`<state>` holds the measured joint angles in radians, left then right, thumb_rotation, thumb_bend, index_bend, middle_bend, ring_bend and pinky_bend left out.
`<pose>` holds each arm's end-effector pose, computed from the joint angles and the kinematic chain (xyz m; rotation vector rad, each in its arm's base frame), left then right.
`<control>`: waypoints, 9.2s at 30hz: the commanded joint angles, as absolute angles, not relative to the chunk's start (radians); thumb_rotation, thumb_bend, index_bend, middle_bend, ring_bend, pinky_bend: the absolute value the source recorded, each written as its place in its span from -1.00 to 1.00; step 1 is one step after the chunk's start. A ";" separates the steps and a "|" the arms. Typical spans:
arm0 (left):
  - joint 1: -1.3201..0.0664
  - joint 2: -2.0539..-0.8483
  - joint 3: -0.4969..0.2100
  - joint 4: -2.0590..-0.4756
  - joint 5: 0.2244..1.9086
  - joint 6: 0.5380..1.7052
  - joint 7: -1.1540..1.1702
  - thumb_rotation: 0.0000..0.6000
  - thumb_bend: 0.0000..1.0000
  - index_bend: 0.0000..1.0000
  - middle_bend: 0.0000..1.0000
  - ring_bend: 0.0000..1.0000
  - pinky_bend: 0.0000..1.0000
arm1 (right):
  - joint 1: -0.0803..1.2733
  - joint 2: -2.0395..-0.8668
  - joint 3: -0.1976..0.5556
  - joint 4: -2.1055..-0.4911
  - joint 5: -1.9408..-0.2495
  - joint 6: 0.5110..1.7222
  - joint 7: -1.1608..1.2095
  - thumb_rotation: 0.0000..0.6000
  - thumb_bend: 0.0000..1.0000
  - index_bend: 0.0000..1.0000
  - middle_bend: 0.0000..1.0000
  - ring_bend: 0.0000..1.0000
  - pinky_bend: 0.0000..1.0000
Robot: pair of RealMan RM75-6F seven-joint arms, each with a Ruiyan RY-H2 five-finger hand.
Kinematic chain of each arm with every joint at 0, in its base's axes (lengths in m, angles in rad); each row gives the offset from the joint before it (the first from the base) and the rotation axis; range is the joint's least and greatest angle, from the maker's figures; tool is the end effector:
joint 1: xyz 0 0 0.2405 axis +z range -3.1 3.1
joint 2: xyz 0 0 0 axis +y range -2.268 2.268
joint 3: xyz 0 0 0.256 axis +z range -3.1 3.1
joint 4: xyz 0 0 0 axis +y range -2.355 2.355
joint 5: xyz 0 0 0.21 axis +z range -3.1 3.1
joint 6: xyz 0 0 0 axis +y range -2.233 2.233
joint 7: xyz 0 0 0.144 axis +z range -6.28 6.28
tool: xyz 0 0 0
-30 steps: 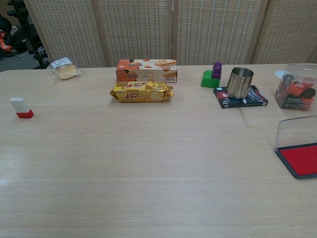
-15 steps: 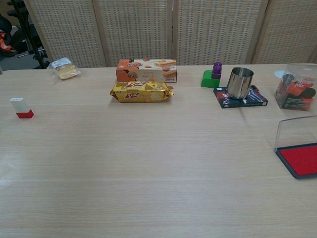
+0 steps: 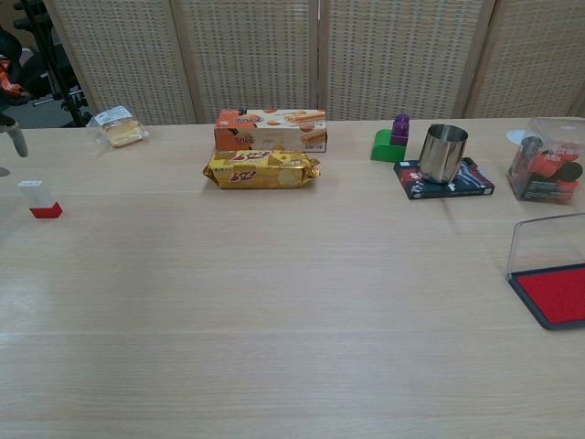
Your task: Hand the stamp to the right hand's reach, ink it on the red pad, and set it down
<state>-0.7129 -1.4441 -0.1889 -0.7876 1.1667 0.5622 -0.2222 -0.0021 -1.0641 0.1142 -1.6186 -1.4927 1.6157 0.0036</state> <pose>-0.3311 0.4309 0.1099 -1.4872 -1.1312 -0.5845 -0.3158 -0.1650 0.2027 1.2396 -0.7729 0.9255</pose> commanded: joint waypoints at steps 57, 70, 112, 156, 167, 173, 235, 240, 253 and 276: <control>-0.813 -1.370 -0.227 -1.106 1.148 0.516 -0.112 1.00 -0.30 0.17 0.99 1.00 0.98 | 0.012 -1.037 0.115 -1.618 -1.458 1.554 0.088 1.00 -1.00 -1.00 -1.00 -1.00 -1.00; -1.072 -1.437 -0.221 -1.487 0.596 0.705 0.350 1.00 -0.30 0.19 1.00 1.00 0.98 | 0.006 -1.019 0.117 -1.611 -1.457 1.557 0.147 1.00 -1.00 -1.00 -1.00 -1.00 -1.00; -1.342 -1.863 -0.349 -1.237 -0.029 1.029 0.858 1.00 -0.28 0.21 1.00 1.00 0.98 | 0.002 -0.996 0.130 -1.589 -1.429 1.542 0.238 1.00 -1.00 -1.00 -1.00 -1.00 -1.00; -1.134 -1.432 -0.384 -1.666 0.172 1.016 0.925 1.00 -0.90 -1.00 -0.86 -0.46 -0.11 | -0.005 -0.997 0.124 -1.593 -1.451 1.563 0.230 1.00 -1.00 -1.00 -1.00 -1.00 -1.00; -0.798 -1.172 -0.291 -1.733 0.755 1.104 0.493 1.00 -0.93 -1.00 -1.00 -1.00 -1.00 | 0.018 -1.028 0.118 -1.610 -1.470 1.547 0.118 1.00 -1.00 -1.00 -1.00 -1.00 -1.00; -0.622 -1.096 -0.214 -1.768 0.922 1.283 0.384 1.00 -0.94 -1.00 -1.00 -1.00 -1.00 | 0.084 -0.989 0.160 -1.653 -1.459 1.493 0.009 1.00 -1.00 -1.00 -1.00 -1.00 -1.00; -0.408 -0.850 -0.211 -1.982 0.917 1.224 0.154 1.00 -0.85 -1.00 -1.00 -1.00 -1.00 | 1.235 -1.839 0.347 -1.482 -0.224 1.297 -0.833 1.00 -0.48 -0.28 1.00 1.00 1.00; -0.411 -0.847 -0.212 -1.980 0.910 1.209 0.151 1.00 -0.85 -1.00 -1.00 -1.00 -1.00 | 1.245 -1.900 0.363 -1.407 -0.234 1.280 -0.848 1.00 -0.48 -0.28 1.00 1.00 1.00; -0.425 -0.848 -0.216 -1.957 0.891 1.168 0.145 1.00 -0.83 -1.00 -1.00 -1.00 -1.00 | 1.268 -2.014 0.400 -1.221 -0.272 1.207 -0.902 1.00 -0.48 -0.25 1.00 1.00 1.00; -0.434 -0.846 -0.222 -1.945 0.872 1.149 0.143 1.00 -0.83 -1.00 -1.00 -1.00 -1.00 | 1.246 -2.067 0.485 -1.131 -0.289 1.150 -0.958 1.00 -0.38 -0.12 1.00 1.00 1.00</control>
<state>-0.4342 -0.8465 -0.2217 -1.9450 0.8715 1.1491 0.1425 1.2465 -2.0664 0.4839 -1.1324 -0.2875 1.1500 -0.9569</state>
